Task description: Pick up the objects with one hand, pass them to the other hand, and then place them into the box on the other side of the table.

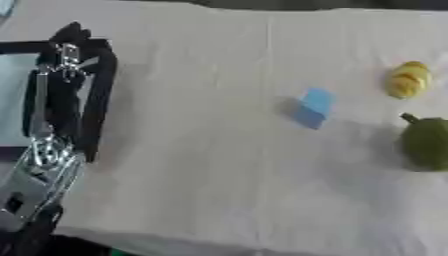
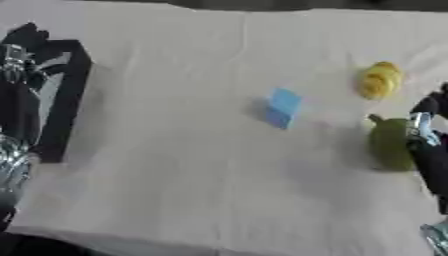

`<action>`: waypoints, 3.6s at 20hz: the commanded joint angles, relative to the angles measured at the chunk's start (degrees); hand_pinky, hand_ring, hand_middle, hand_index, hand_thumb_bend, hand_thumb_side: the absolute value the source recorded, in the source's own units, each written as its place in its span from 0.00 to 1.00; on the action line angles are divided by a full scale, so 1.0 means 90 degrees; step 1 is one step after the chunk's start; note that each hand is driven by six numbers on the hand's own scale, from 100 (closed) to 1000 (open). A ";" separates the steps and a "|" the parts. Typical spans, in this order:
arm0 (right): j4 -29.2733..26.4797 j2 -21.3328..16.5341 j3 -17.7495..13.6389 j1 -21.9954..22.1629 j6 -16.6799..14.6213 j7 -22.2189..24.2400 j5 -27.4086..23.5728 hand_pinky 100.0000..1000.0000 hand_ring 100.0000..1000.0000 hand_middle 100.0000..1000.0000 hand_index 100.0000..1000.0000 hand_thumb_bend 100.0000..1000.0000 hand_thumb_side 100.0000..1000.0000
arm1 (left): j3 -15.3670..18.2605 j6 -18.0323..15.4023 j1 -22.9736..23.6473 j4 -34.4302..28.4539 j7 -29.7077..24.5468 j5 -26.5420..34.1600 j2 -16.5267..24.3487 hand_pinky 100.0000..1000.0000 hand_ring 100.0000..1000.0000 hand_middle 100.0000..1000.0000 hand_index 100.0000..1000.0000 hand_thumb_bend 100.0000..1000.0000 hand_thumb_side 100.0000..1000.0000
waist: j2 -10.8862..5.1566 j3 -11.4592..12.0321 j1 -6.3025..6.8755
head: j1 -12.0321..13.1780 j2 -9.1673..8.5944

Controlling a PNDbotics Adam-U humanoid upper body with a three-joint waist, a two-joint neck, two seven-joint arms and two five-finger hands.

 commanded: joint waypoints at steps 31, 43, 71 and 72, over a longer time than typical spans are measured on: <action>-0.0131 -0.2681 -0.0842 0.0367 0.2097 0.3162 0.0544 0.60 0.82 0.76 0.85 0.00 0.26 | 0.0000 0.0051 0.0056 -0.0056 -0.0014 -0.0055 0.0293 0.69 0.70 0.77 0.84 0.02 0.71 | -0.0202 -0.0124 -0.0189 | -0.0815 -0.0059; -0.0131 -0.3198 -0.0545 0.0029 0.2954 0.4579 0.0371 0.70 0.82 0.74 0.82 0.33 0.00 | -0.0038 0.0066 0.0018 -0.0055 -0.0036 -0.0051 0.0266 0.69 0.70 0.77 0.84 0.02 0.71 | -0.0200 -0.0042 -0.0226 | -0.0841 -0.0106; -0.0131 -0.2923 0.0218 -0.0233 0.3934 0.4360 0.0702 0.75 0.82 0.75 0.83 0.35 0.01 | -0.0117 0.0047 -0.0027 -0.0058 -0.0105 0.0006 0.0168 0.69 0.70 0.77 0.83 0.03 0.72 | -0.0075 0.0113 -0.0199 | -0.0821 -0.0140; -0.0131 -0.2906 0.0227 -0.0263 0.3941 0.4321 0.0690 0.75 0.81 0.75 0.83 0.35 0.00 | -0.0121 0.0047 -0.0024 -0.0053 -0.0107 0.0011 0.0164 0.69 0.70 0.77 0.83 0.03 0.72 | -0.0068 0.0118 -0.0199 | -0.0820 -0.0151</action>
